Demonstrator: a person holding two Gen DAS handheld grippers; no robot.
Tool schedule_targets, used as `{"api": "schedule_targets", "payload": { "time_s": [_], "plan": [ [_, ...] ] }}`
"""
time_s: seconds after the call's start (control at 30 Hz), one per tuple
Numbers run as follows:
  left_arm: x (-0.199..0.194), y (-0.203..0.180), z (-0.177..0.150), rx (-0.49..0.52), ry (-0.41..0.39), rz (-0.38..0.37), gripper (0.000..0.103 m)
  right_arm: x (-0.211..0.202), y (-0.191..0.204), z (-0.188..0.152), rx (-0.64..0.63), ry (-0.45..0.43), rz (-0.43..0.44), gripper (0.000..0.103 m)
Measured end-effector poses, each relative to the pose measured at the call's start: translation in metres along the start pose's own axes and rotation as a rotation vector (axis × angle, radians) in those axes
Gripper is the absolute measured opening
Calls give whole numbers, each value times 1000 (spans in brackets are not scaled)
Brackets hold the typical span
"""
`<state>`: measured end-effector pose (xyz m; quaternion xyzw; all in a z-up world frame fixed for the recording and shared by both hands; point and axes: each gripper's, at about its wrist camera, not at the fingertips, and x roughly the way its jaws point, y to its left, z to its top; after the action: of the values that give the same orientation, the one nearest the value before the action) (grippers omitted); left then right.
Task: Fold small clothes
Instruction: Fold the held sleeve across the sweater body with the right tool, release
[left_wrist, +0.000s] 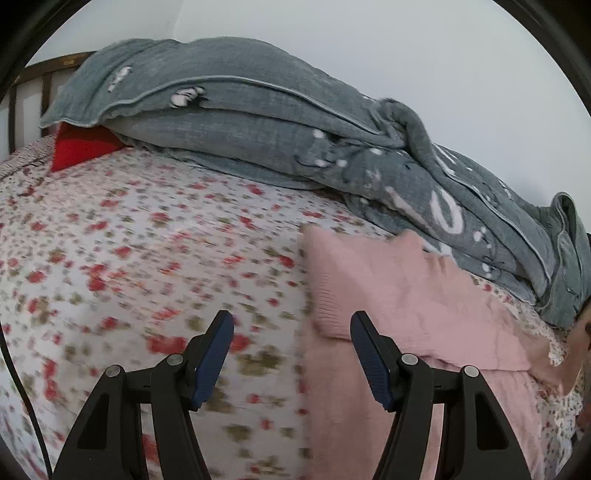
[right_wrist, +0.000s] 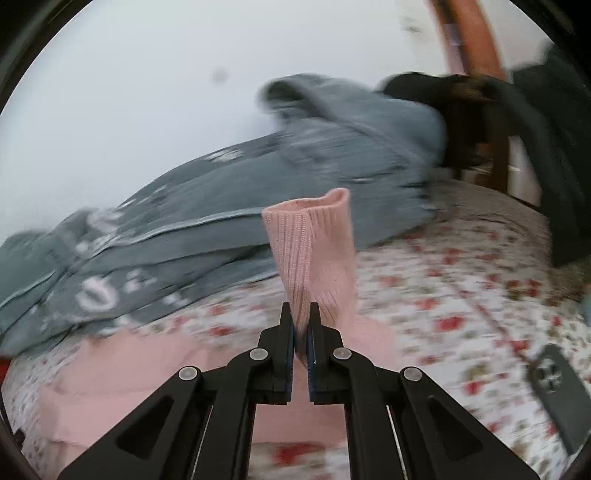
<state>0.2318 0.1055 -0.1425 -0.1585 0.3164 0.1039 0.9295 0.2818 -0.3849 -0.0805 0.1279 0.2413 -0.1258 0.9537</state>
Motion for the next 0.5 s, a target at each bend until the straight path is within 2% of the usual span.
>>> {"api": "schedule_targets", "payload": {
  "time_s": [0.33, 0.5],
  "plan": [
    [-19, 67, 18, -32, -50, 45, 64, -2, 218, -46, -241, 152, 260, 6],
    [-23, 89, 23, -94, -44, -30, 64, -1, 299, -83, -349, 243, 351, 6]
  ]
}}
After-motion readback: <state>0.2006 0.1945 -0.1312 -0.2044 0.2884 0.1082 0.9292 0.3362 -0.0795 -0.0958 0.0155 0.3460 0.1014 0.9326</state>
